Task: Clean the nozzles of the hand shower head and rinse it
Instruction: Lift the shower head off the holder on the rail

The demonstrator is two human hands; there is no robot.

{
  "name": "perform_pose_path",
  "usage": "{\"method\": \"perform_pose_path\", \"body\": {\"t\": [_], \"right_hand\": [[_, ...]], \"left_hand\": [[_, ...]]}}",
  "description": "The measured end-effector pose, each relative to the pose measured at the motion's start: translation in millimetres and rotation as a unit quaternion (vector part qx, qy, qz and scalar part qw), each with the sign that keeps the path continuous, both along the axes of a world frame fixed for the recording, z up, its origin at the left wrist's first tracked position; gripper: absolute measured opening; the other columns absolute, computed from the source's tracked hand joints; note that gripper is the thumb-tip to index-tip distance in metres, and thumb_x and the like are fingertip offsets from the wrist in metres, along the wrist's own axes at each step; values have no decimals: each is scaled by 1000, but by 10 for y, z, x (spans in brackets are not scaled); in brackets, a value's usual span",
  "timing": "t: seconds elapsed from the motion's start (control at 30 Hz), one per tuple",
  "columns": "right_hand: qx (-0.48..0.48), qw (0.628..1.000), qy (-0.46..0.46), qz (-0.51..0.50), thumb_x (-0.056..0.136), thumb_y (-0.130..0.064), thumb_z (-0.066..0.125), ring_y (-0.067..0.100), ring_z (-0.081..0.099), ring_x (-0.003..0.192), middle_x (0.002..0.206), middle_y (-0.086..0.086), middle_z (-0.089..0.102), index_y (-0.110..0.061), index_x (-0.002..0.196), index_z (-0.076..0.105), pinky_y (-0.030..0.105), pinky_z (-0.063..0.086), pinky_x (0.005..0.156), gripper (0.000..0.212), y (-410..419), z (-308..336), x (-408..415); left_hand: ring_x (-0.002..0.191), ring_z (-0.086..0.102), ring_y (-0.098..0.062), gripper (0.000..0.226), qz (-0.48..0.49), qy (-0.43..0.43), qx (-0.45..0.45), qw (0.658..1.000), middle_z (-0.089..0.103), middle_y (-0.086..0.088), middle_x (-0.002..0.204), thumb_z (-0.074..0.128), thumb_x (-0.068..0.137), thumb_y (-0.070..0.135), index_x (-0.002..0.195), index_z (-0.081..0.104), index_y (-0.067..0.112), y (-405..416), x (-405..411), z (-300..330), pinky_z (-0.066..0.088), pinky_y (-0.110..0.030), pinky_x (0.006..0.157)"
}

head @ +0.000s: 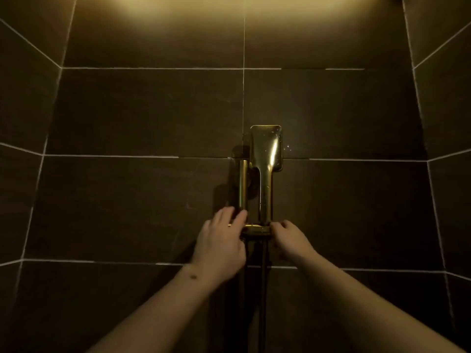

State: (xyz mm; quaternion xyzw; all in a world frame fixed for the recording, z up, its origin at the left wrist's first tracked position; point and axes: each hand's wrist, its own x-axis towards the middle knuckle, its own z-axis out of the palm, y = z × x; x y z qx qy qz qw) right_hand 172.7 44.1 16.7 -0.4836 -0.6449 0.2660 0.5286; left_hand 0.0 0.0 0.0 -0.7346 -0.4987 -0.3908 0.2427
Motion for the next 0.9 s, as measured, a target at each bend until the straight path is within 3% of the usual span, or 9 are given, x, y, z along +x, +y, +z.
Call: {"method": "perform_pose_path", "body": {"t": [0.1,0.2,0.33,0.5,0.77,0.9], "right_hand": [[45,999,14,5,98,-41,44,12,60,86,99,-1,62,-23,108,55,28,47,68,23,20,118,-128],[70,997,21,14,99,-39,45,7,59,83,95,-4,60,-22,109,53,21,42,60,21,22,132,-205],[75,996,27,43,98,-42,48,8,64,88,100,-2,64,-19,111,55,23,46,66,28,109,52,-199],[92,994,17,62,99,-42,47,7,66,87,95,-4,67,-22,105,58,23,48,70,24,221,-16,-163],[97,992,40,76,99,-35,49,10,66,90,100,1,68,-19,105,59,22,49,69,19,238,-3,-136],[102,992,48,56,99,-38,48,15,64,100,108,2,66,-15,120,57,35,53,86,32,218,45,-187]], "left_hand": [[156,-14,-19,86,30,49,-46,997,-14,1,170,58,96,28,159,1,37,156,149,-176,3,-46,128],[149,-34,-23,100,68,66,-73,993,-38,-3,162,62,94,33,153,-19,35,286,226,-359,-3,-51,127],[145,-40,-31,103,114,26,-79,990,-46,-8,157,59,97,34,150,-30,36,345,388,-486,2,-58,126],[138,-45,-44,119,182,69,-98,976,-54,-22,147,55,98,44,131,-58,27,487,419,-476,3,-72,119],[142,-37,-52,106,208,98,-90,969,-48,-29,149,48,101,44,139,-49,24,516,473,-494,19,-78,112],[143,-33,-54,104,214,117,-89,966,-43,-31,152,51,101,40,148,-40,24,501,488,-489,27,-79,108]]}}
